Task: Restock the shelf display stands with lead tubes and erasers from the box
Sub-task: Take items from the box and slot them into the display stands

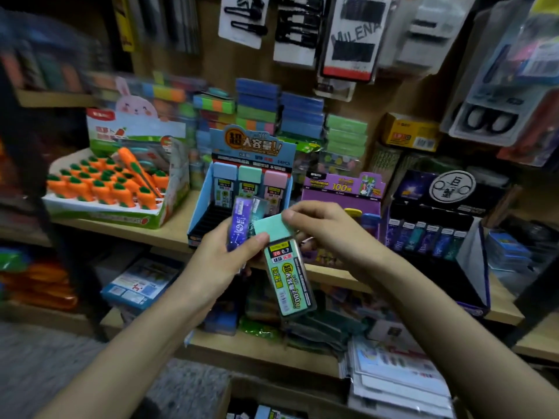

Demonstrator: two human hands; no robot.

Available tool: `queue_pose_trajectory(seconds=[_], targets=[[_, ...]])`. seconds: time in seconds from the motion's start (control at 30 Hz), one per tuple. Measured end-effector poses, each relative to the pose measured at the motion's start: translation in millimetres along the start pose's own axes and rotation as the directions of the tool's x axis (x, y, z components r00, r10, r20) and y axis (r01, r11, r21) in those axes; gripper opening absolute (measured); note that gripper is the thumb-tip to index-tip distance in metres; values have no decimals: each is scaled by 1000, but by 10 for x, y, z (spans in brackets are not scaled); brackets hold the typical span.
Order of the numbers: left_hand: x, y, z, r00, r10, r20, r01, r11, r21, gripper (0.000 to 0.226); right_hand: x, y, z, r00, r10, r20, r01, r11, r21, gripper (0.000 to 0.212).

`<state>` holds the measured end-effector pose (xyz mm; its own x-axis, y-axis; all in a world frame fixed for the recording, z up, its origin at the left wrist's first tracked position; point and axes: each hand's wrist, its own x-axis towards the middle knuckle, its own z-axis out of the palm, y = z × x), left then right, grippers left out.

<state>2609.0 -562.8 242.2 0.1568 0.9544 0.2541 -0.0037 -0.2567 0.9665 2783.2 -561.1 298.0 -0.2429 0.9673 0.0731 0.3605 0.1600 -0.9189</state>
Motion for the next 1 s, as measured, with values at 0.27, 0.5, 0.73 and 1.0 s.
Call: queue_pose_trajectory(seconds=[0.27, 0.5, 0.73, 1.0], targets=[[46, 75, -421, 974, -61, -219, 39, 994, -106, 10, 606, -217, -72, 973, -162, -162, 165, 986, 10, 16], [30, 61, -698, 954, -125, -273, 73, 978, -193, 16, 1405, 30, -15, 910, -266, -317, 196, 952, -235, 3], [-38, 23, -679, 971, -117, -209, 91, 987, -132, 12, 1552, 326, 223, 816, -470, -336, 277, 829, -486, 12], [-61, 21, -675, 962, -133, -237, 106, 986, -126, 13, 1645, 342, 244, 901, -329, -283, 197, 891, -409, 10]])
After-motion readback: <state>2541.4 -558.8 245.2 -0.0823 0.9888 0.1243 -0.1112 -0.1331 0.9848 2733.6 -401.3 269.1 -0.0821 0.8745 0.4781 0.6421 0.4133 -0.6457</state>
